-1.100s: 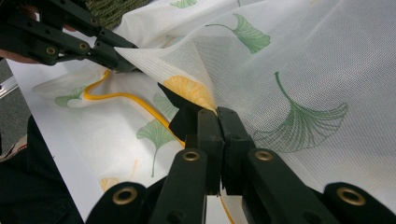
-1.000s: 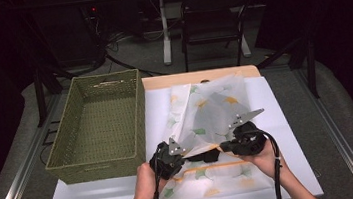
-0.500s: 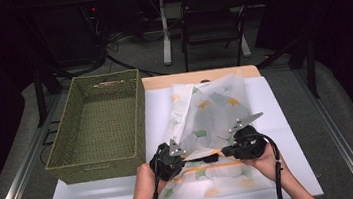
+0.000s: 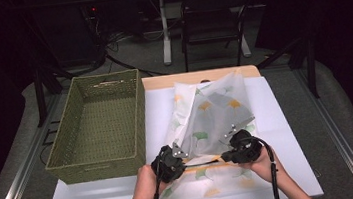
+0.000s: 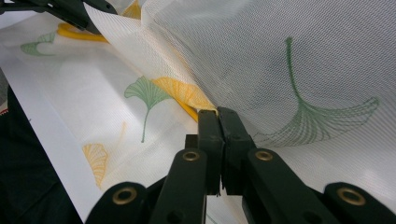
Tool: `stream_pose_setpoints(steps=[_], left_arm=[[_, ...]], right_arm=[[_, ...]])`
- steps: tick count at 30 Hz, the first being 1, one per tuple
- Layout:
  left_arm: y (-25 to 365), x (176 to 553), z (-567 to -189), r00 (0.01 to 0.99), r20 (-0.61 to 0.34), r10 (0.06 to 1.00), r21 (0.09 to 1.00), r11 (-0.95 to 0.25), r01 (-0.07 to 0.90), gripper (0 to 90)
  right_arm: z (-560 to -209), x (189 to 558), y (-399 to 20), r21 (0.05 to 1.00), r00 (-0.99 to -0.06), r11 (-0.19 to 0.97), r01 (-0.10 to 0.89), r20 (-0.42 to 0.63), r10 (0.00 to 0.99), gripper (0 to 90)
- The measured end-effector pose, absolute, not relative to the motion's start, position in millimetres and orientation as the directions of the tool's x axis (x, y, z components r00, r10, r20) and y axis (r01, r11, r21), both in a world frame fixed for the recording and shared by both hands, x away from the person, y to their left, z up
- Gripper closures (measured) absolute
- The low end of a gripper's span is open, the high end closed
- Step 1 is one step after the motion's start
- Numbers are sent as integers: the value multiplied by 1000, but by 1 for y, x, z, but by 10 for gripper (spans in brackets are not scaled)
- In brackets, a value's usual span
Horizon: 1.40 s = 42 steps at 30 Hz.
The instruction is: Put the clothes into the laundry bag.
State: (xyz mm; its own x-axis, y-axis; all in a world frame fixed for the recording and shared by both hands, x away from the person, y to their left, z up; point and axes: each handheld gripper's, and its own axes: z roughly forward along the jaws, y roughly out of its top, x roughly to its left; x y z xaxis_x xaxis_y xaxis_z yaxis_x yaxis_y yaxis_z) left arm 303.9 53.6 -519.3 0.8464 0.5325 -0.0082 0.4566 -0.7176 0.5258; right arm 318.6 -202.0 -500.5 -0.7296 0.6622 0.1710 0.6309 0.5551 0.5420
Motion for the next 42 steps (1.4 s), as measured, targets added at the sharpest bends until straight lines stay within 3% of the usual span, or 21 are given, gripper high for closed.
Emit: stream_pose_setpoints(steps=[23,31,36,40,42], left_arm=[[52,306,-528,854,-35,519,455,-752,476,876],[52,307,-534,843,-65,535,444,-741,504,808],[56,308,-529,840,-80,536,453,-732,510,719],[61,307,-520,837,-87,540,462,-723,514,541],[64,306,-516,834,-89,545,469,-715,518,438]], right_arm=[[-524,324,-194,477,-741,605,638,165,651,875],[-533,325,-190,435,-744,630,643,161,649,841],[-532,325,-192,437,-744,626,646,180,643,767],[-520,325,-197,467,-760,628,623,173,626,623],[-514,324,-199,483,-760,619,620,171,628,506]])
